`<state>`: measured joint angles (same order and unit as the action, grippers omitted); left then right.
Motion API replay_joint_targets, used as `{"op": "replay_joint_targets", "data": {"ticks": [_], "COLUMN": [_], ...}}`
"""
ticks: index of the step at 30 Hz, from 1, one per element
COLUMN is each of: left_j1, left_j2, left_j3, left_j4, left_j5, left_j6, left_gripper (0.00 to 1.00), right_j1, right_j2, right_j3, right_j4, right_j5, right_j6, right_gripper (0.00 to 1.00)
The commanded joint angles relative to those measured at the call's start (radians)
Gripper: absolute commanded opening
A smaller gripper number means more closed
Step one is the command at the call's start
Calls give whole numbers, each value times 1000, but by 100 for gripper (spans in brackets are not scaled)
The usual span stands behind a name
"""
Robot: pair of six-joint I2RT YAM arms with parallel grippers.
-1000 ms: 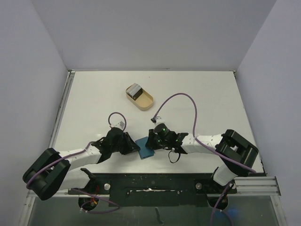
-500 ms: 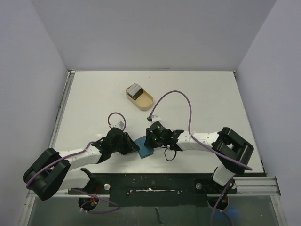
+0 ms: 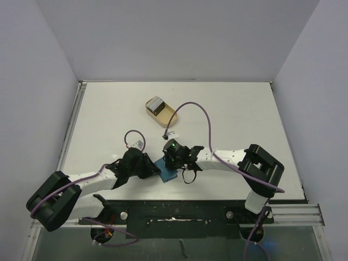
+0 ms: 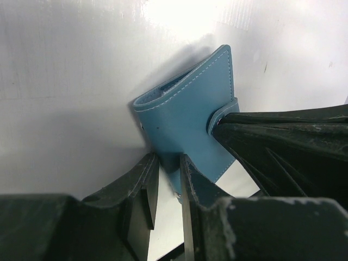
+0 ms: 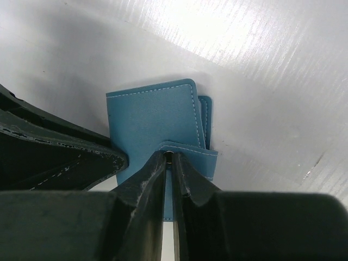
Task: Put the credit cards into the card holder
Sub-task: Close the card holder at the center of the board.
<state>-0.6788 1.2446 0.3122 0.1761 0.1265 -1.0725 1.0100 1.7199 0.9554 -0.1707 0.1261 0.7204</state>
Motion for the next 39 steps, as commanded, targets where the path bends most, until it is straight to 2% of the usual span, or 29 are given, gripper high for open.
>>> {"op": "replay_joint_targets", "data": {"ticks": [1,10,18,27,32,33,34,35,38,39], "left_j1": [-6,-5,-6,0,4,5,5,5,6,8], "left_j2": [6,-15,-16,-52,-125,-146,-168,-187,-241,-256], "left_j3": [13,16,21,54,133,159,188,218,318,355], "left_j4": [85,74,85,58,-85,-132,-178,-223,-358,-400], "left_j5": [21,4,13,19,-24,-38,-51,-70,-123,-136], "left_j6": [13,8,2,6,63,82,102,130,199,226], "left_gripper": [19,19,24,26,38,43,58,66,68,68], "right_j1": [25,29,34,33,35,37,37,37,37,37], "right_j2": [148,118,-16,-187,-281,-308,-336,-367,-460,-493], "right_j3": [-42,-11,-24,-37,-93,-99,-104,-107,-111,-107], "right_j4": [-199,-251,-156,-159,-135,-135,-138,-142,-158,-168], "right_j5": [5,61,26,128,172,190,210,231,295,314], "right_j6": [-20,-15,-19,-26,-22,-22,-22,-21,-21,-21], "right_gripper": [7,7,21,35,44,46,50,56,69,77]}}
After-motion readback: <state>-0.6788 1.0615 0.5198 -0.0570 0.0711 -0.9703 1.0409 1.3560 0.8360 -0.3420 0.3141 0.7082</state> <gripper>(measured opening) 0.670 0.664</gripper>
